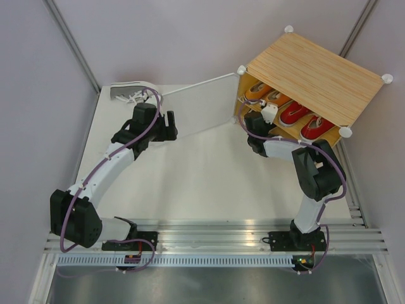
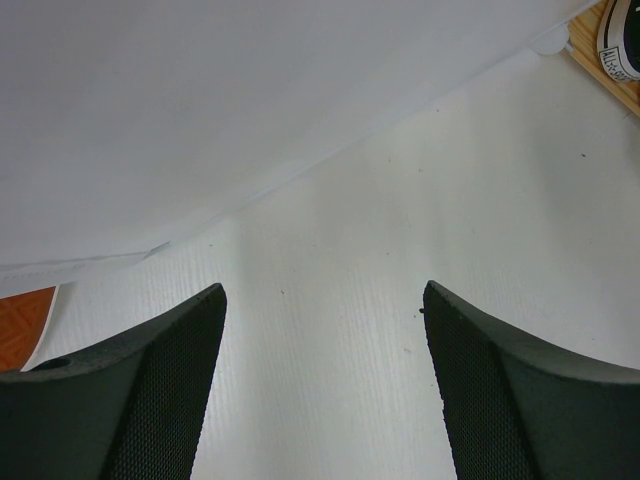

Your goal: Place and organize the shoes in the shoe cabinet

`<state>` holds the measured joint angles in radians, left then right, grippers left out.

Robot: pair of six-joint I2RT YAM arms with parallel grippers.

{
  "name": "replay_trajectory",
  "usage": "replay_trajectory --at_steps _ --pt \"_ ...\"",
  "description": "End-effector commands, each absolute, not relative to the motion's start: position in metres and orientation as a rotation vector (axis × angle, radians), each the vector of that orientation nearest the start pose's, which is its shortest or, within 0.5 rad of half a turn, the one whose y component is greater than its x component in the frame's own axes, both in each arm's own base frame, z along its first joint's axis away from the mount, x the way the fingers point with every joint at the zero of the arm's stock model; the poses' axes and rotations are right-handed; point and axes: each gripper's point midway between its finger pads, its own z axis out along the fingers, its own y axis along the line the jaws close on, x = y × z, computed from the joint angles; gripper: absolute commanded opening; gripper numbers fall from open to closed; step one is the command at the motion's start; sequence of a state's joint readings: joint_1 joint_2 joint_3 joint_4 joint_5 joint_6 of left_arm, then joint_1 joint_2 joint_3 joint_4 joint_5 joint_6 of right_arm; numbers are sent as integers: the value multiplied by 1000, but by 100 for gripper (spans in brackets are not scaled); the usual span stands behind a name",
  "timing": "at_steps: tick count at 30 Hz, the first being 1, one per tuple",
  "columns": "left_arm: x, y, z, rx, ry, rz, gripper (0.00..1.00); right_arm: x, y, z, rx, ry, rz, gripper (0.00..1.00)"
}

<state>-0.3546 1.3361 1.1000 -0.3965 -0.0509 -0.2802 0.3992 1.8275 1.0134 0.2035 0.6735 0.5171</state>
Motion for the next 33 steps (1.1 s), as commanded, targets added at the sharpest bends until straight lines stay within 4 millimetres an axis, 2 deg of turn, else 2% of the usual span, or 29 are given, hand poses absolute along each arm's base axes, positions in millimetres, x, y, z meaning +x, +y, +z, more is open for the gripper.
replay_trajectory --at_steps 1,3,7,13,19,20,22,23,25,26,29,30,31,33 --pt "363 -135 202 12 2189 -311 83 472 72 102 541 1922 -185 35" --pt "363 -135 203 12 2188 -312 83 469 77 111 523 1923 -136 39" --pt "363 -133 207 5 2180 -309 83 460 91 124 466 1941 -61 55" --pt "360 -135 205 -35 2193 -333 83 442 116 140 351 1998 88 65" --pt "352 -130 207 -135 2237 -334 84 411 134 159 185 2014 217 67" --pt "349 -127 206 -154 2248 -315 84 405 140 173 152 1988 270 67" --pt "348 -125 210 -184 2246 -311 84 392 145 179 102 1982 315 67" --pt "346 -123 210 -191 2247 -306 84 383 148 195 73 1947 360 67" --pt "345 -122 212 -212 2245 -308 84 370 148 198 27 1931 384 68" --pt "344 -119 215 -224 2234 -301 84 361 150 215 8 1882 426 68" --pt "343 -113 221 -256 2216 -281 84 346 149 222 -30 1847 456 68" --pt "345 -112 226 -259 2201 -280 84 339 149 232 -42 1814 479 68" --pt "346 -111 229 -260 2193 -273 84 334 149 228 -50 1817 483 68" --pt "352 -109 233 -265 2185 -256 84 325 148 236 -66 1783 507 68"
